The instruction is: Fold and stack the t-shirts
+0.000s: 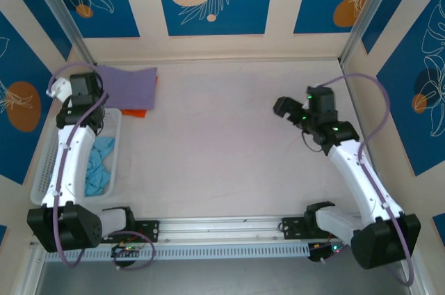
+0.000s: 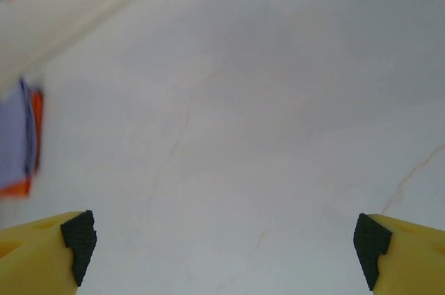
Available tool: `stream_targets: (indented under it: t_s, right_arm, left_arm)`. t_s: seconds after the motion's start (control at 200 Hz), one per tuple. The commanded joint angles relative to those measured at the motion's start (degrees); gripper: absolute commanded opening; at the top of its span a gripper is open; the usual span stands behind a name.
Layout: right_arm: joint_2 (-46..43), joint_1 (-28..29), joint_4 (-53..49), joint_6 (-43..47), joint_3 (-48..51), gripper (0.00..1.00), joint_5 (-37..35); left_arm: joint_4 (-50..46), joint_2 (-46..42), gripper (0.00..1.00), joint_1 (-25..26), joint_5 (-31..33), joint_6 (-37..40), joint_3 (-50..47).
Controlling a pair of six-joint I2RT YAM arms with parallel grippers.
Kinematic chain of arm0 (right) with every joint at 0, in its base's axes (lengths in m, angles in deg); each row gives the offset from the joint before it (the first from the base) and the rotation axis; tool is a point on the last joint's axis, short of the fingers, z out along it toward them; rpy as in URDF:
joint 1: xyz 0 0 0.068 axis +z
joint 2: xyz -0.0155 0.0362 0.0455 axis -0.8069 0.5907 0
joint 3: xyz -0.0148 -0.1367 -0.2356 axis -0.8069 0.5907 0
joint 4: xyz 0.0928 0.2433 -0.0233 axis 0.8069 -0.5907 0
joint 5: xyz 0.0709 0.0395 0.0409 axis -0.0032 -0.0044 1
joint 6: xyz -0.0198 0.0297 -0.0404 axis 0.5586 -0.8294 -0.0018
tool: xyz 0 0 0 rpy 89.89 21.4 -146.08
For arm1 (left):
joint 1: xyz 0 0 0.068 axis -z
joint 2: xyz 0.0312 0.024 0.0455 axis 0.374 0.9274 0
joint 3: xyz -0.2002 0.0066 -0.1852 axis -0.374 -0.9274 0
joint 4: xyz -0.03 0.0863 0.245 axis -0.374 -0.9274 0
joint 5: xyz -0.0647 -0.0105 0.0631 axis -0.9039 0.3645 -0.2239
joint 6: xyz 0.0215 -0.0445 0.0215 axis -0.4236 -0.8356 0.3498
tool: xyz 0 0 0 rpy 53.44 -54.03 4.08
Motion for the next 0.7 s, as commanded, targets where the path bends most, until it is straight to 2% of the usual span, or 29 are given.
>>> stream_targets:
  t_s: [0.0,0.105,0.175,0.31,0.425,0.535,0.61,0.695]
  right_arm:
    - [3.68,8.74,-9.37,-2.78,-3.10,0.96,2.25]
    - [6.95,16.17,-11.60,-2.42,-4.93,0.96,2.02]
    - [8.74,19.56,-12.40,-1.71,-6.26,0.96,2.28]
    - [11.13,22.92,-12.86,-0.72,-7.98,0.96,2.73]
    - [12.18,24.81,-12.79,-0.43,-9.09,0.96,3.48]
    - [12.86,26.46,-13.85,-0.28,-9.93,0.96,2.98]
    - [12.90,27.25,-14.56,-0.33,-10.17,0.96,2.66]
    - [12.70,27.94,-15.36,-0.42,-10.56,0.96,2.07]
  left_arm:
    - [-14.47,-4.18,1.00,-4.26,1.54,-10.49,-7.73]
    - [-15.94,-5.30,1.00,-7.00,-1.69,-11.72,-12.90]
    - [-19.05,-2.95,1.00,-7.35,-1.21,-12.42,-13.61]
    - [-18.45,4.08,1.00,-7.80,-1.05,-10.33,-14.38]
    - [-12.55,7.28,1.00,-9.88,-2.68,-7.35,-15.98]
    - [-3.31,11.27,1.00,-14.25,-13.21,-1.80,-17.41]
    - [-1.47,15.33,0.98,-15.26,-16.13,0.18,-15.67]
    - [1.31,16.99,0.92,-16.01,-18.22,1.88,-14.81]
